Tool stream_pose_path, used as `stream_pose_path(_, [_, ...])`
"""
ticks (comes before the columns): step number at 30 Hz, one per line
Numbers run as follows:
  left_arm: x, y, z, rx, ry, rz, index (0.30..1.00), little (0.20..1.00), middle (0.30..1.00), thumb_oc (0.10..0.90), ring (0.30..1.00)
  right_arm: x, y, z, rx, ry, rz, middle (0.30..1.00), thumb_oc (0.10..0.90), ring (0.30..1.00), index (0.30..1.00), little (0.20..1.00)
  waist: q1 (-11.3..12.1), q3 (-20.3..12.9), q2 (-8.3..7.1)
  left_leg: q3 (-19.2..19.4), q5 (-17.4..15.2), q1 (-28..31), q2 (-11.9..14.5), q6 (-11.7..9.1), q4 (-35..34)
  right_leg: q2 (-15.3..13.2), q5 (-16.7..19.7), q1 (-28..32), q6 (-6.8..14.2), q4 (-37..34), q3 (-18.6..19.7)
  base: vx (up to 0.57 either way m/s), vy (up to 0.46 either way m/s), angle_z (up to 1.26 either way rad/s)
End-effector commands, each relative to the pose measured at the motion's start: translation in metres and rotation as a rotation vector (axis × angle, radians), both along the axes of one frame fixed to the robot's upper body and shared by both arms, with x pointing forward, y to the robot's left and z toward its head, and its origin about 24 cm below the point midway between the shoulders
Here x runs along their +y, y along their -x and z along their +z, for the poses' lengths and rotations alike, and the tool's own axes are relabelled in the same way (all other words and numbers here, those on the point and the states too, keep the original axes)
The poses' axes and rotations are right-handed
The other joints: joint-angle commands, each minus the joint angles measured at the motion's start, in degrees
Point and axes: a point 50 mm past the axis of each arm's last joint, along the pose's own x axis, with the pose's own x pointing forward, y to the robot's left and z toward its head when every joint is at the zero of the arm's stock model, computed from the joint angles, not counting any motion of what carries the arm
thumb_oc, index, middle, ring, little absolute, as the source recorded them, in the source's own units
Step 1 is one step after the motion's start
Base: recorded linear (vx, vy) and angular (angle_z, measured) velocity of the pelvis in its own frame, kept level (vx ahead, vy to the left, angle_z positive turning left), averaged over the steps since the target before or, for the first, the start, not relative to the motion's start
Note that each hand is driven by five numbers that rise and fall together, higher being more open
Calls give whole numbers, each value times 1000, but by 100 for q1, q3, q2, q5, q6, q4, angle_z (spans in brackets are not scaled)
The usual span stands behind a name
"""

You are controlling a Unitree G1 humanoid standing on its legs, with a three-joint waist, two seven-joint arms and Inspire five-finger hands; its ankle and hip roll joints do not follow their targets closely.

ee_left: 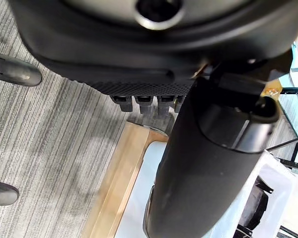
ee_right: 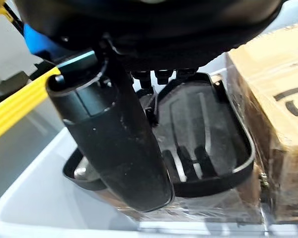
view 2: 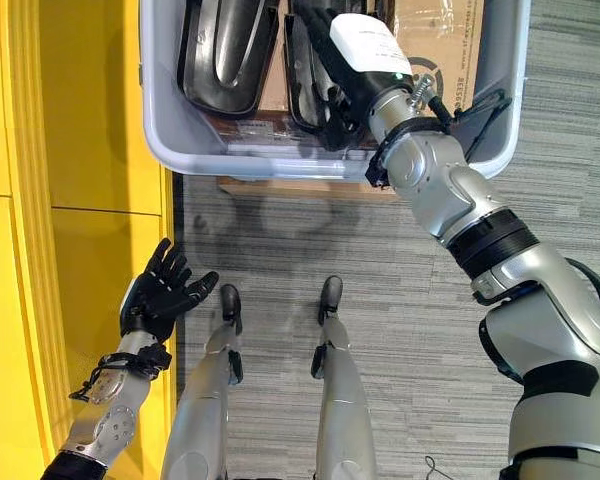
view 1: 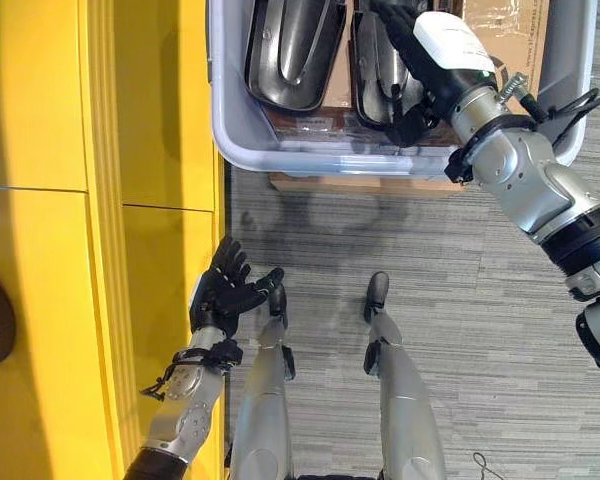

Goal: Move parts from the plastic box to the shelf.

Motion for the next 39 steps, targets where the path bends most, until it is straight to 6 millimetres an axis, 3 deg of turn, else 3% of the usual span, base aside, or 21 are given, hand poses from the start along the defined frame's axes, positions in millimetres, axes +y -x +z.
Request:
stream_pose_path(1, [5, 7, 32, -168, -10, 2, 1000, 1000, 1000, 900, 1000, 11, 23, 67, -260, 2, 54, 1000, 900, 1000, 1000, 1000, -30, -48, 62, 14, -557, -114, -4, 103, 636, -276, -1162, 285, 425, 900, -14, 0, 0, 0])
stream_pose_path(23, [3, 5, 35, -183, -2, 13, 1000, 1000, 1000, 900, 1000, 4, 13, 67, -264, -63, -7, 1000, 900, 1000, 1000, 1000, -7, -48, 121, -61, -658, -561, -49, 146, 880, -323, -1239, -160, 408, 1198, 4, 2, 3, 2])
stream_pose_path(26, [3, 6, 36, -189, 2, 13, 1000, 1000, 1000, 900, 1000, 2, 12, 67, -269, -64, -21, 1000, 900, 1000, 1000, 1000, -3, -48, 141, -98, -728, -689, -44, 163, 1024, -351, -1298, -282, 391, 1355, -9, 25, 0, 2])
stream_pose_path(27, [3, 7, 35, -183, 1, 14, 1000, 1000, 1000, 900, 1000, -1, 10, 65, -260, -60, -37, 1000, 900, 1000, 1000, 1000, 7, -48, 152, -152, -933, -669, -58, 133, 1161, -354, -1492, -270, 412, 1519, 20, 4, 4, 9])
stream_pose_path(28, [3, 7, 36, -190, 2, 15, 1000, 1000, 1000, 900, 1000, -2, 10, 67, -266, -59, -43, 1000, 900, 1000, 1000, 1000, 6, -48, 157, -119, -802, -827, -54, 175, 1193, -359, -1368, -420, 368, 1533, 1, 76, 1, 11])
stream_pose_path(29, [4, 7, 36, -188, 2, 16, 1000, 1000, 1000, 900, 1000, -3, 9, 66, -263, -58, -50, 1000, 900, 1000, 1000, 1000, 10, -48, 166, -165, -973, -761, -65, 134, 1246, -362, -1527, -369, 406, 1620, 38, 3, 4, 11])
stream_pose_path(39, [2, 7, 39, -202, 6, 13, 1000, 1000, 1000, 900, 1000, -12, 3, 69, -260, -58, -117, 1000, 900, 1000, 1000, 1000, 51, -48, 235, -242, -1079, -1239, -94, 156, 1579, -407, -1649, -788, 378, 1975, 43, 8, 0, 3])
